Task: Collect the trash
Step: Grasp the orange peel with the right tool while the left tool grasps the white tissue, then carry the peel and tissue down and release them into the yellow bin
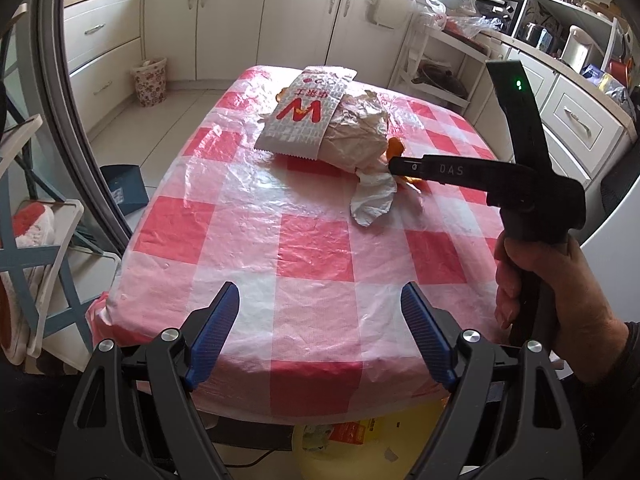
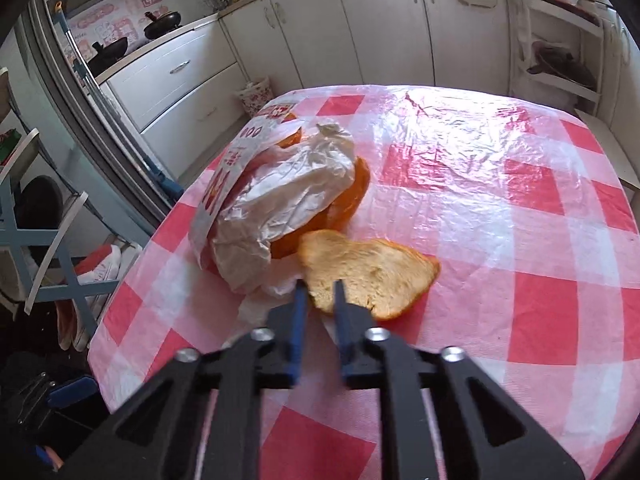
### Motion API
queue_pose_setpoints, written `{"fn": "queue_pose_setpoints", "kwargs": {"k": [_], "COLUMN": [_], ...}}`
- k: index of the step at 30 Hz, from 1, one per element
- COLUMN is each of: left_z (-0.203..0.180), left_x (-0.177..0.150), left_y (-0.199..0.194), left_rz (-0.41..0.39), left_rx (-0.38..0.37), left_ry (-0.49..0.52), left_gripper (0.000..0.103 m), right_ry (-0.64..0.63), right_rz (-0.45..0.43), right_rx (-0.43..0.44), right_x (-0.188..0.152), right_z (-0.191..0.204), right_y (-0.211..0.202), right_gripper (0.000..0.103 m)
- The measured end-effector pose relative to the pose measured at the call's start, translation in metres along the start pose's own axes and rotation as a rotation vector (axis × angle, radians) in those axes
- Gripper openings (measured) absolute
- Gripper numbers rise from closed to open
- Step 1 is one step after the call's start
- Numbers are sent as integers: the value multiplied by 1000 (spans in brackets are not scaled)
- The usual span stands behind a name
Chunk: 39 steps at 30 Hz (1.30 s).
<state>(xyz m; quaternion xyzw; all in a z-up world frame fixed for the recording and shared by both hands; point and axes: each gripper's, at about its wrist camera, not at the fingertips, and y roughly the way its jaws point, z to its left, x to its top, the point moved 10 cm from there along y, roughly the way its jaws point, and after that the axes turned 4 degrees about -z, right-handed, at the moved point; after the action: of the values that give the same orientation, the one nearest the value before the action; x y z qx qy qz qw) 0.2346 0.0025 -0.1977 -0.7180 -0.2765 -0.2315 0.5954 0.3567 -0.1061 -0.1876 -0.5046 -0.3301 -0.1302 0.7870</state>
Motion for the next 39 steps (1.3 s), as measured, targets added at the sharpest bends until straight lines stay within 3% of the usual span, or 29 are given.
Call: {"fn": "queue_pose_setpoints", "kwargs": {"k": [11,20,21,23,25,27,34,39], "left_z": [-28,-58,-60,-66,-67,-63,-60,-46], "left_x": [-2,36,41,44,47,49,46,27], "left_y": [27,72,77,88,96,97,46,13], "left_rz": [41,-4,-11,12,32,36,-23,-12], "left_rx": [-35,28,30,-4,-46,-53,-154,-155], "left_ry": [48,147,152,137,107,82,55,62], "left_gripper": [81,81,78,56,18,3,2,2], "right_ry": [76,119,122,122,117,103,77,70], "right_rz": [-94,-120,-118,-116,-116,-118,-133,-122], "right_rx": [75,99,101,107,113,121,117,109], "right_x": [-3,-15,-16,-15,-15,-13,-13,-19], "right_z": [-17,-33,-34,-33,-31,-26,-19,-18], "right_y": [-68,-93,-93,-92,-94,-95,-98,-98], "right_gripper": [4,5,5,5,5,5,5,5]}}
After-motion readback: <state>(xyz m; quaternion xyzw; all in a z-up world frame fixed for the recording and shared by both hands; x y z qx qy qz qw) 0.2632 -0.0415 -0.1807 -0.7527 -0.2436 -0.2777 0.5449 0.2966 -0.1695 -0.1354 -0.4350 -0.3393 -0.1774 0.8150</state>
